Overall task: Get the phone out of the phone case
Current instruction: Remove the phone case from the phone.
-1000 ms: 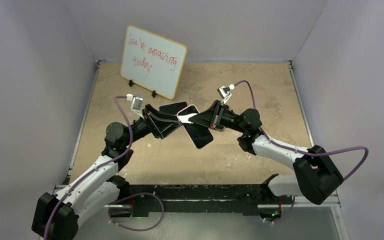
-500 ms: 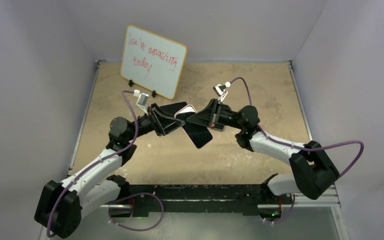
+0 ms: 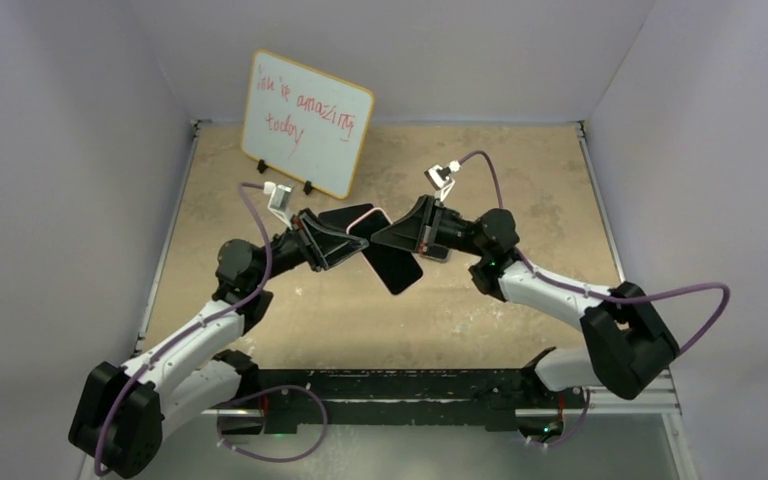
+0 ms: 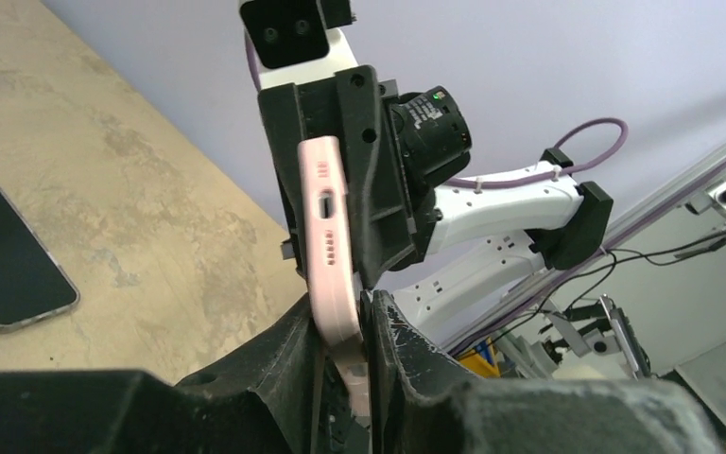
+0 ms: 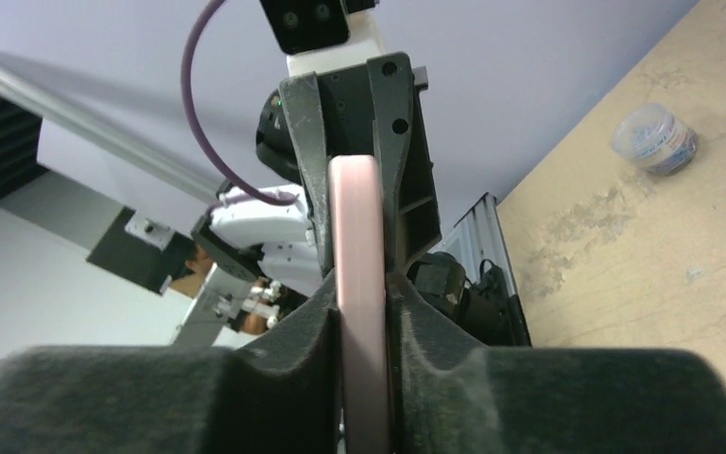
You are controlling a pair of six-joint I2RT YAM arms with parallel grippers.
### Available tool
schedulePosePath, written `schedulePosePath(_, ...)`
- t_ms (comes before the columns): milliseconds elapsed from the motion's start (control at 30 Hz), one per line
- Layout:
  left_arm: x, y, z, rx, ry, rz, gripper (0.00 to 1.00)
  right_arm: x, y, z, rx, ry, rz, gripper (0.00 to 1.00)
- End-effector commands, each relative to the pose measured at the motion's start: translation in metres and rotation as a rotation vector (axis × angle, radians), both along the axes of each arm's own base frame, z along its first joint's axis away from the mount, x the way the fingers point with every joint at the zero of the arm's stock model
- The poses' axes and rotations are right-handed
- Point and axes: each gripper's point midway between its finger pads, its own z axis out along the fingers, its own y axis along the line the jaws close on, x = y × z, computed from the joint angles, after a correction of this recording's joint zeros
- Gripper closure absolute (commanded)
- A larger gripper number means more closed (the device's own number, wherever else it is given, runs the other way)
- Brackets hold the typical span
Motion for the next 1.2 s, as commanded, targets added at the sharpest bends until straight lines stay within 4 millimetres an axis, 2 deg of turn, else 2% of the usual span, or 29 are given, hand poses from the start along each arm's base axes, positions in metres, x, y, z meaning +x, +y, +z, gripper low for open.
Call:
schedulePosePath(0,0.011,0.015,0.01,-0.084,0.04,0.137,1.0,0.001,-0.01,0.031,0.017,-0.102,-0.117,0.7)
schedulePosePath(133,0.017,0.027,0.008,-0.144,0.103,0.211,1.0,0.01,-0.027,0.027,-0.031,-0.127,-0.277,0.51)
schedulePosePath(233,0.02,0.036,0.008,-0.222,0.16,0.248,1.0,0.01,-0.036,0.023,-0.037,-0.122,-0.333,0.44)
schedulePosePath(500,0.02,0.051,0.004,-0.392,0.279,0.256,1.0,0.005,-0.049,-0.003,-0.052,-0.084,-0.379,0.42)
schedulePosePath(833,0.018,0.056,0.02,-0.411,0.25,0.276,1.0,0.006,-0.073,-0.037,-0.166,-0.063,-0.51,0.44)
schedulePosePath(1000,0.017,0.059,0.025,-0.437,0.253,0.274,1.0,0.0,-0.067,-0.039,-0.133,-0.044,-0.451,0.46)
schedulePosePath(1167,0.016,0.059,0.03,-0.45,0.25,0.264,1.0,-0.008,-0.054,-0.025,-0.04,-0.053,-0.358,0.48)
